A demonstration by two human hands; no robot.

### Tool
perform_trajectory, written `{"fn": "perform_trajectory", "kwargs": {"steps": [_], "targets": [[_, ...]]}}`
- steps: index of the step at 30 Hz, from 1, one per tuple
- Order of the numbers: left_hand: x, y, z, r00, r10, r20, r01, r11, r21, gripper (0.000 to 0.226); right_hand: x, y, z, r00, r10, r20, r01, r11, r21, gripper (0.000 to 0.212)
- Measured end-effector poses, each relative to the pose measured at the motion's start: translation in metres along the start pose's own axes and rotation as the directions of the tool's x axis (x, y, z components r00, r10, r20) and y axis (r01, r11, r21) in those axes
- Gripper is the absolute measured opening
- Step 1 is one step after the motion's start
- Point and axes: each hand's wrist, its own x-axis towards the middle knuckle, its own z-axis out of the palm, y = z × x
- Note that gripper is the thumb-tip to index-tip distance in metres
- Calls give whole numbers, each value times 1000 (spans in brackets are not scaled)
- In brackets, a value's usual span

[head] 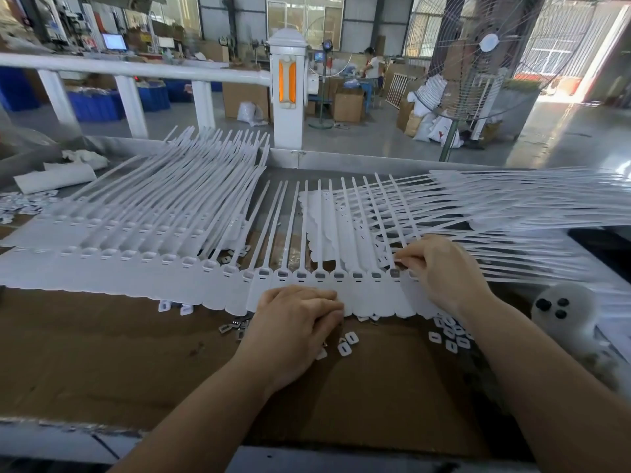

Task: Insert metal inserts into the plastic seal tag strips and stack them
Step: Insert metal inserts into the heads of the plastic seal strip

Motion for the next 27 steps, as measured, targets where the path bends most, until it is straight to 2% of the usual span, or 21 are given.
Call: {"fn": "perform_trajectory", "kwargs": {"steps": [3,7,8,11,12,17,20,23,27], "targets": [[0,0,-1,1000,-6,4,6,1000,-12,34,-3,0,3,1000,-5,7,5,1000,8,23],[1,0,-2,1000,-13,25,13,1000,-4,35,0,0,5,970,36,242,2,988,-154,39],[1,0,-2,1000,-14,27,14,1000,-4,35,-1,0,5,970,38,240,-1,988,-152,43],[1,1,-2,999,-18,31,18,1000,-4,36,-7,1,4,994,19,108,-8,995,-98,43],[1,0,-2,999,-19,32,19,1000,-5,36,-9,1,4,994,11,107,0,995,-102,43],[1,0,-1,999,-23,24,23,999,-24,35,-6,-3,-4,961,7,277,38,987,-159,48],[1,0,-1,999,-28,28,29,999,-30,35,-10,-2,-7,969,-9,246,30,996,-82,43],[1,0,-1,999,-27,33,28,999,-31,35,-8,-2,-7,954,-6,299,49,990,-134,46],[1,0,-2,999,-27,31,28,999,-27,35,-11,0,-1,979,-19,204,39,995,-94,45]]}}
